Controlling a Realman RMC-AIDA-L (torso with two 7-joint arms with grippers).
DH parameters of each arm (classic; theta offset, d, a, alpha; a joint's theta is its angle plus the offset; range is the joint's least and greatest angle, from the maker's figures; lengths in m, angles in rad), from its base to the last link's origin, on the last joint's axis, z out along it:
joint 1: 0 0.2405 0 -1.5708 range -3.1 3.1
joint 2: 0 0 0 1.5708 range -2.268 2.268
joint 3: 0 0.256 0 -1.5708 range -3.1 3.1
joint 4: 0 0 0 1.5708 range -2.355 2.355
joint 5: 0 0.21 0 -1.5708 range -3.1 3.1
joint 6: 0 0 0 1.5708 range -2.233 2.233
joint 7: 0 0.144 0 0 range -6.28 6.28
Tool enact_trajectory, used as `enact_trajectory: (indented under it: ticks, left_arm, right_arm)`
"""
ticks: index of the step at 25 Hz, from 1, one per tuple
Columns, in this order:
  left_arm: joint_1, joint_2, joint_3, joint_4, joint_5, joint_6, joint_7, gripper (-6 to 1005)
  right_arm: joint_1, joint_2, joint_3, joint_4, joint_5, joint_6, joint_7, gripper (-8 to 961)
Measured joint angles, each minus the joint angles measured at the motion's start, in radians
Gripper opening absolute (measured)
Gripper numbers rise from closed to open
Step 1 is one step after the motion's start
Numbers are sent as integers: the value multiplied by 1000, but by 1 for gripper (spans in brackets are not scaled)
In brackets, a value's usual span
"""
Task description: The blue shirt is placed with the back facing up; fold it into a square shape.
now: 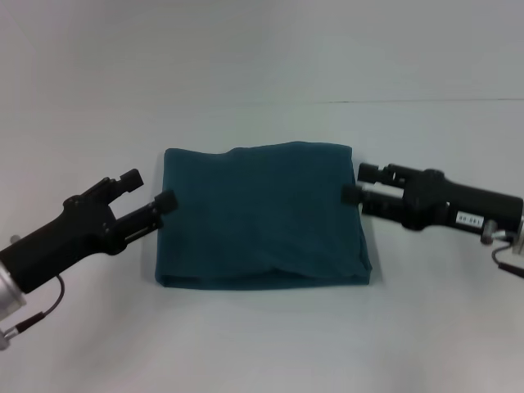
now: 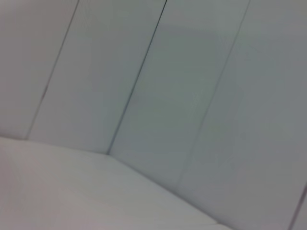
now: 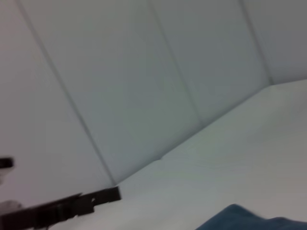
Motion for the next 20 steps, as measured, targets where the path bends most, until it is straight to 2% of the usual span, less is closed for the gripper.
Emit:
enact_trajectory:
  ticks: [5,11,16,20]
  left_arm:
    - [37,0,13,42,35,100,36,828]
    - [59,1,12,96,175,190,71,907]
    - [55,2,15,106,269,240,72,902]
    - [52,3,20,106,307,247,67,902]
  right_arm:
    - [-2,13,-9,2,-60,-59,-38,618]
    - [15,33,-33,1,-134,-83,-60,888]
    - [26,29,-99,-1,-140,-108,-65,924]
    - [26,22,-124,-1,-166,-115,-64,914]
